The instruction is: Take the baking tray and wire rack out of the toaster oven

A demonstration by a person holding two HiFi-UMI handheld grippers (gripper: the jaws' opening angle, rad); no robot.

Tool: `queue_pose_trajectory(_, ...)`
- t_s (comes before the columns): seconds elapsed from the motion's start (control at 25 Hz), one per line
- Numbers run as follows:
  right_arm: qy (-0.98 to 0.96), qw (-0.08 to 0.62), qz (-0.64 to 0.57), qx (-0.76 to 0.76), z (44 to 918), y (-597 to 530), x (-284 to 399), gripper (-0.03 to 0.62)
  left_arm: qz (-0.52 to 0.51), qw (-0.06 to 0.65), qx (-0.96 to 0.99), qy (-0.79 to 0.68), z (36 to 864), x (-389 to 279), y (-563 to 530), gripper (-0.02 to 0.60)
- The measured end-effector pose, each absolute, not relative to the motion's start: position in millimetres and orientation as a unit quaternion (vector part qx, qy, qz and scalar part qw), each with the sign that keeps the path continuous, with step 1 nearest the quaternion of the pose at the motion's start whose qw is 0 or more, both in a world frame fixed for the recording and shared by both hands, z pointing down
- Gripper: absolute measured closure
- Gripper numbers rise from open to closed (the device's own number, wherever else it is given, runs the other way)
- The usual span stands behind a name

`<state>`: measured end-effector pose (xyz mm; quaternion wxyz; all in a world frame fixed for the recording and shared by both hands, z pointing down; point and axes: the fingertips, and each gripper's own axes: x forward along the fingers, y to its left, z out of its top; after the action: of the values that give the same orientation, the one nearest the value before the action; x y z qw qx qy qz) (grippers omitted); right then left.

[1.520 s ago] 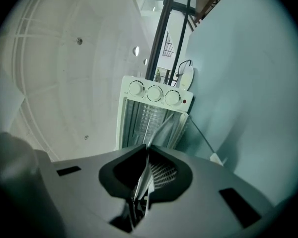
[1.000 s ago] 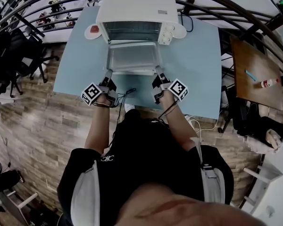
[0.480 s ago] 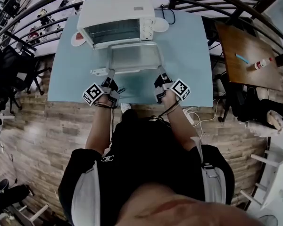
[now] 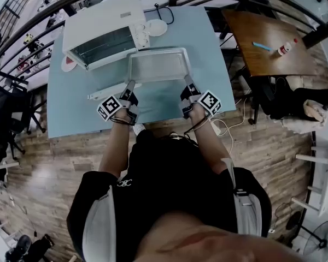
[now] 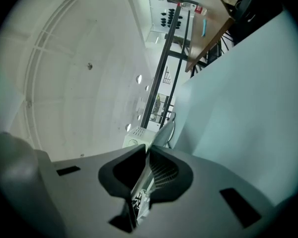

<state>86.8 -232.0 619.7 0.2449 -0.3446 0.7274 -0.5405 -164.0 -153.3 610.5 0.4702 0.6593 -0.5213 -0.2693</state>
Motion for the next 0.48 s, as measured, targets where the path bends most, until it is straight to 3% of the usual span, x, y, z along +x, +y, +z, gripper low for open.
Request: queue_pose_trajectory(0.48,0.681,0.282,-0.521,-0.431,638,-234,194,0.562,-0.216,0.509,0.699,-0.454,631,-68,-203,0.529)
